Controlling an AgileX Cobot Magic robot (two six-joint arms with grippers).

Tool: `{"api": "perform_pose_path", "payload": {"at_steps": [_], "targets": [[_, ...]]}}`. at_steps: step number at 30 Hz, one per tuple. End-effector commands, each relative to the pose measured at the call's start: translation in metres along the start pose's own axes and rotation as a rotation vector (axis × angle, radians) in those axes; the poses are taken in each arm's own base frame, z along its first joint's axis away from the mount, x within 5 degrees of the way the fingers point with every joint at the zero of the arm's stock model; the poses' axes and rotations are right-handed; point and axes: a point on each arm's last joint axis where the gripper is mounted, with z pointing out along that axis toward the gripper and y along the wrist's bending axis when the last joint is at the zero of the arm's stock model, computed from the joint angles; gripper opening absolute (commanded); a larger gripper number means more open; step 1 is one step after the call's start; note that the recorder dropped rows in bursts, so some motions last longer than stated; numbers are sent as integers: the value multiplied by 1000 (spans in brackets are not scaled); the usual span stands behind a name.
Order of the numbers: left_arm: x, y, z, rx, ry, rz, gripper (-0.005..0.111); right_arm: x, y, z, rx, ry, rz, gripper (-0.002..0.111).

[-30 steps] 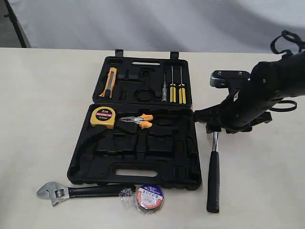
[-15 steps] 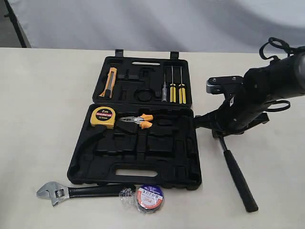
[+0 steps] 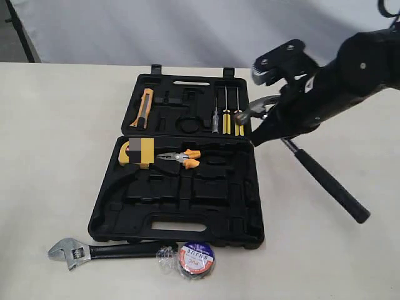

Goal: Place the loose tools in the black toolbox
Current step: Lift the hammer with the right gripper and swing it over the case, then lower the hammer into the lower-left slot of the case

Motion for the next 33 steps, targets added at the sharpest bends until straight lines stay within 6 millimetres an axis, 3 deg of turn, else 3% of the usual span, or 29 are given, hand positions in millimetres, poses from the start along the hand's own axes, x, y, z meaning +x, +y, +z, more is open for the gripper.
{"api": "perform_pose_path", "payload": {"at_steps": [1, 5, 9, 12, 21, 26, 33], "targets": [[2, 0, -1, 14, -7, -22, 1, -31, 42, 9, -112, -53, -323, 0], [2, 0, -1, 14, -7, -22, 1, -63, 86, 23, -366, -43, -689, 0], [2, 0, -1, 14, -7, -22, 1, -85, 117, 46, -536, -41, -805, 0], [2, 0, -1, 14, -7, -22, 1, -88, 137, 58, -594, -12, -854, 0], [2, 0, -1, 14, -7, -22, 1, -82, 168, 55, -665, 21, -894, 0], [2, 0, -1, 14, -7, -22, 1, -82, 173, 55, -667, 32, -847, 0], [2, 0, -1, 14, -7, -22, 1, -76, 174, 71, -647, 83, -803, 0]]}}
